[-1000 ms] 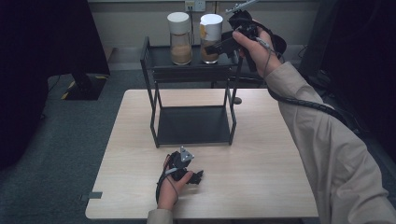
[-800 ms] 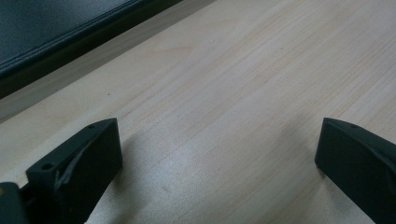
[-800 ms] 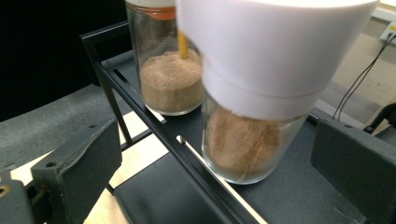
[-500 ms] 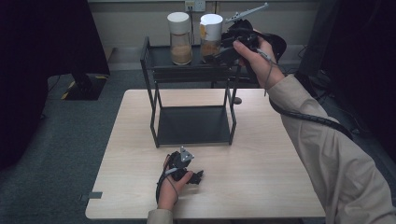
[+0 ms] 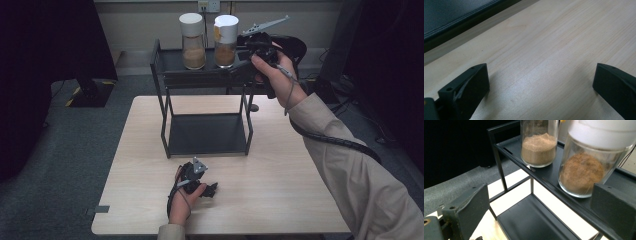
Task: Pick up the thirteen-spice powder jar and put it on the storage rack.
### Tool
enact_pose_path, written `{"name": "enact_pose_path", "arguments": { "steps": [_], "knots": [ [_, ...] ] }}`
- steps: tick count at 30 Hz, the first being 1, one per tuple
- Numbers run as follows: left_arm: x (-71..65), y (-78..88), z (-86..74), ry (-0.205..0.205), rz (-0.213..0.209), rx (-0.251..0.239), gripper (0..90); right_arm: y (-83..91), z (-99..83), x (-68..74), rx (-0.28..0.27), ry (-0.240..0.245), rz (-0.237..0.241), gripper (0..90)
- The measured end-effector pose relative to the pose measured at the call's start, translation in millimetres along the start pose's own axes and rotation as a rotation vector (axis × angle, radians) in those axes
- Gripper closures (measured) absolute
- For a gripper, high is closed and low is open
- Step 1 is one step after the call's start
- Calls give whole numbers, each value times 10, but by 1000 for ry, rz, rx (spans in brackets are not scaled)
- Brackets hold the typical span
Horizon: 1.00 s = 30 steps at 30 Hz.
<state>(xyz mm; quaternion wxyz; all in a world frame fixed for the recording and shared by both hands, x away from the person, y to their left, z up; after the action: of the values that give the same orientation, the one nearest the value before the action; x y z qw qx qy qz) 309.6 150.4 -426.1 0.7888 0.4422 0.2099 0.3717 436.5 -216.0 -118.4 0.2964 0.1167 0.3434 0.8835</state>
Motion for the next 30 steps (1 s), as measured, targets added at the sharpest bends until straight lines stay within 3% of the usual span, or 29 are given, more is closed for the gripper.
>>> {"name": "enact_pose_path", "arguments": {
  "steps": [30],
  "knots": [
    [1, 0, -1, 0, -1, 0, 0, -152, -464, 71, 23, -29, 38, 15]
  ]
}}
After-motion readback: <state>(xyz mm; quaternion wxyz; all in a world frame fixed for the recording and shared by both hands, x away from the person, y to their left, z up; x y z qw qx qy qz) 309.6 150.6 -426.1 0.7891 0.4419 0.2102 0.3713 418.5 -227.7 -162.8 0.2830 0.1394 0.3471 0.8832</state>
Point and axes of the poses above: each handheld gripper's, and its own axes: y roughly backward along the jaws, z roughly out of its top, x roughly to its left, the point moved 1 cm from there along -y, roughly forward along the jaws, and after that the axes turned 15 degrees about x, right-handed, at the moved point
